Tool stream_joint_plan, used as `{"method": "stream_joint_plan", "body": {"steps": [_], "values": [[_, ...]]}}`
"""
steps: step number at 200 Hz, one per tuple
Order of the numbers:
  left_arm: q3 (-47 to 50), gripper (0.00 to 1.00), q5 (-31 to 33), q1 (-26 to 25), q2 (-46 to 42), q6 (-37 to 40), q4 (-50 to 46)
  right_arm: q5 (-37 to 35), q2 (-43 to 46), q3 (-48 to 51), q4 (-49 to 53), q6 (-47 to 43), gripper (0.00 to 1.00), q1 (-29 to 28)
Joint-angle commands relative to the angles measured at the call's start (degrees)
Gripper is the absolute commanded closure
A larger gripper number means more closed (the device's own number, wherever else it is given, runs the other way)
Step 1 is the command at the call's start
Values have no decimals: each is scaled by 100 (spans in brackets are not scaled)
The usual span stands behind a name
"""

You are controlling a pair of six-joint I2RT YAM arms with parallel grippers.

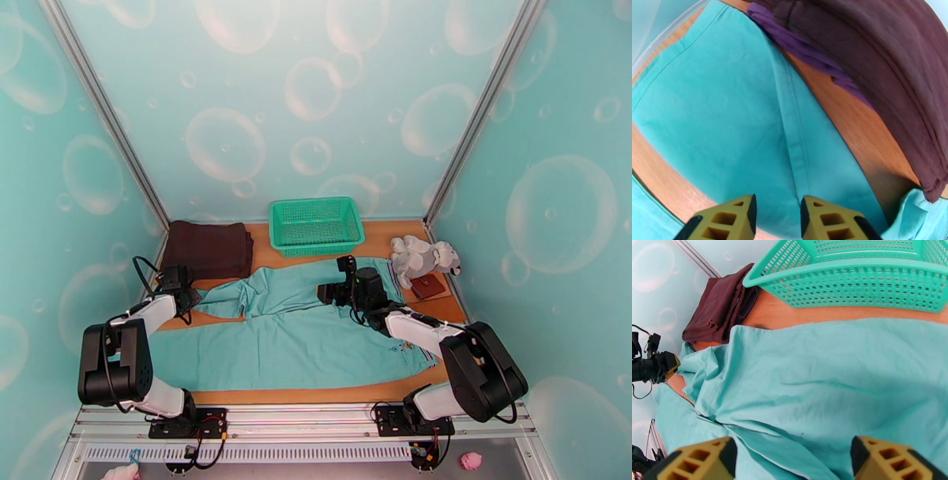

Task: Fold and stack the trousers

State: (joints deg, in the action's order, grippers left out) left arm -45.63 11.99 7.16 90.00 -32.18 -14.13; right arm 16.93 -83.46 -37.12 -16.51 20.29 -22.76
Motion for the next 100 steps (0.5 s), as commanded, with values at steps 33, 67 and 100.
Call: {"method": "stream_joint_plan", "body": {"steps": [33,67,100], "values": [[-220,65,-5,241,424,88,879,82,-39,30,-93,96,20,17],[-503,65,-186,300,727,146,873,84,-93,21,-98,82,20,18],[-525,65,-196,305,729,137,1008,102,-136,4,-99,80,19,-7]]}}
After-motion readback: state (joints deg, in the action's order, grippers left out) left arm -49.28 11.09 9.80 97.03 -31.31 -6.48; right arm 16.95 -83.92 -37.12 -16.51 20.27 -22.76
